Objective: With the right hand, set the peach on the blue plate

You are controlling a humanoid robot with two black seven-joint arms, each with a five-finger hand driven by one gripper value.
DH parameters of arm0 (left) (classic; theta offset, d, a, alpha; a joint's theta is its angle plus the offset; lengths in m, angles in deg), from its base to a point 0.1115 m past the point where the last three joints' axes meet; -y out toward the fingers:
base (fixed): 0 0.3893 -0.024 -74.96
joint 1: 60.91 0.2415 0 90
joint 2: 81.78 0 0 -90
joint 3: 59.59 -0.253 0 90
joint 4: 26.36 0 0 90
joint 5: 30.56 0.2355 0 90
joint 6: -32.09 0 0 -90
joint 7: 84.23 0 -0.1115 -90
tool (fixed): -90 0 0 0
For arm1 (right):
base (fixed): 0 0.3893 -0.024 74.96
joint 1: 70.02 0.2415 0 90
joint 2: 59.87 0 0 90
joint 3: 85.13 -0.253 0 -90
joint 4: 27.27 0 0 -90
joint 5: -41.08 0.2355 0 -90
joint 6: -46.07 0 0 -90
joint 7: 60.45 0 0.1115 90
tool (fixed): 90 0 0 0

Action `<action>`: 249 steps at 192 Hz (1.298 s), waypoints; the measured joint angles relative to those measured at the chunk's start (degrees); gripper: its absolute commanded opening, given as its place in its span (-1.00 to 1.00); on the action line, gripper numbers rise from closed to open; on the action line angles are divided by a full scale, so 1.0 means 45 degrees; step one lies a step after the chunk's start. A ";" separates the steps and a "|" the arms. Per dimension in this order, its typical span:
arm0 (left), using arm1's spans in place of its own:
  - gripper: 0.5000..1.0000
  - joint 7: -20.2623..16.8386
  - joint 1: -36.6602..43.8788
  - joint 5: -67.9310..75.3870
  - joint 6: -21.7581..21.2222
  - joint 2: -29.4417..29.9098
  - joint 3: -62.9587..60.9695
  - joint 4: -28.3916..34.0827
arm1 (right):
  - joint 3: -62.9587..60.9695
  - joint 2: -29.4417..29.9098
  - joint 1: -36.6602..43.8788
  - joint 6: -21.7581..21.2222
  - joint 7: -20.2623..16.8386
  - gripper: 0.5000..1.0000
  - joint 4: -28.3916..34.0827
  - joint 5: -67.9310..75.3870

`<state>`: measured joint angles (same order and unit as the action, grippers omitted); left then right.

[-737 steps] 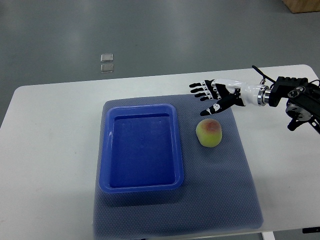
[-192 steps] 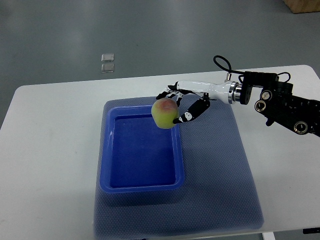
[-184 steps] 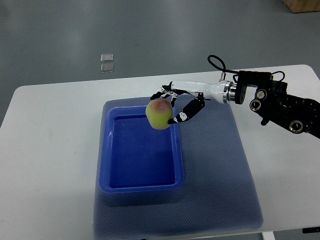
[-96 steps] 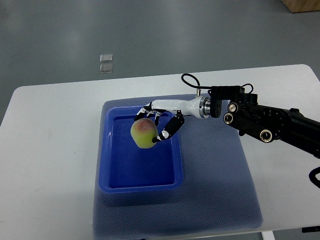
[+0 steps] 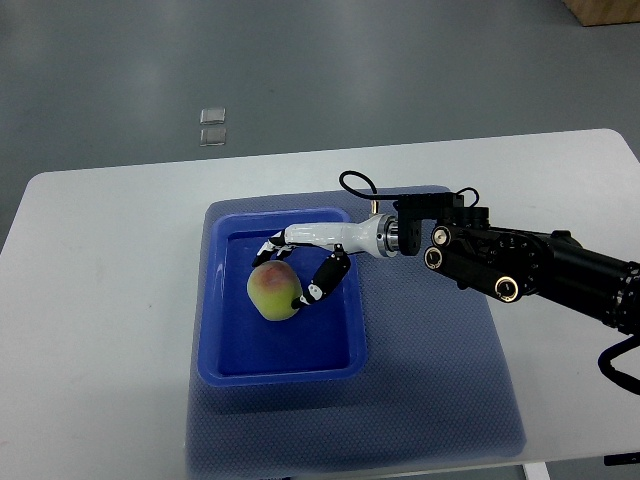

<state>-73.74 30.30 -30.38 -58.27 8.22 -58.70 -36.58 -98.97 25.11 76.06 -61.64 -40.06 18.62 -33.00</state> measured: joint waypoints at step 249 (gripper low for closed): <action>1.00 -0.0008 -0.0012 0.0006 0.0037 0.0000 -0.0040 -0.0096 | -0.5914 -0.0684 -0.3334 -0.0207 -0.1937 0.71 -0.0072 1.0805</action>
<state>-73.78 30.25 -30.35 -58.10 8.22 -58.89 -37.01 -125.58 22.03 61.06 -62.57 -48.78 18.29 15.62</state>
